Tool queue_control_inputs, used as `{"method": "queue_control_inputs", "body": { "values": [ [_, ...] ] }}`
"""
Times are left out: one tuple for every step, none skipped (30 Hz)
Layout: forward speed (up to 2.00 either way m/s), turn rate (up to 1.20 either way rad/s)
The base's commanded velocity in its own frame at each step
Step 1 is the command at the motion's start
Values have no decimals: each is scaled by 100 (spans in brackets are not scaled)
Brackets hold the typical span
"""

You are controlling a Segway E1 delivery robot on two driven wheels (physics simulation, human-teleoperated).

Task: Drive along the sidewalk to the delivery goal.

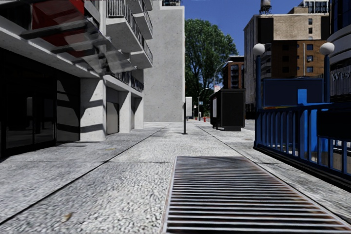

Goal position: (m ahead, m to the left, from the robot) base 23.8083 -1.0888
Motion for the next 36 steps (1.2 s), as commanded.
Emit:
{"method": "queue_control_inputs", "body": {
  "values": [
    [200,-68],
    [200,-68],
    [200,-68],
    [200,-55],
    [200,-31],
    [200,-23],
    [200,0],
    [200,0],
    [200,0],
    [200,0],
    [200,0],
    [200,0],
    [200,0],
    [200,0],
    [200,0],
    [200,0],
    [200,0],
    [200,0],
    [200,0],
    [200,0],
    [200,0],
    [200,0],
    [200,0],
    [200,0],
    [200,0],
    [200,0],
    [200,0],
    [200,0],
    [200,0],
    [200,0],
    [200,0],
    [200,0],
    [200,0],
    [200,0],
    [200,0],
    [200,0]
  ]
}}
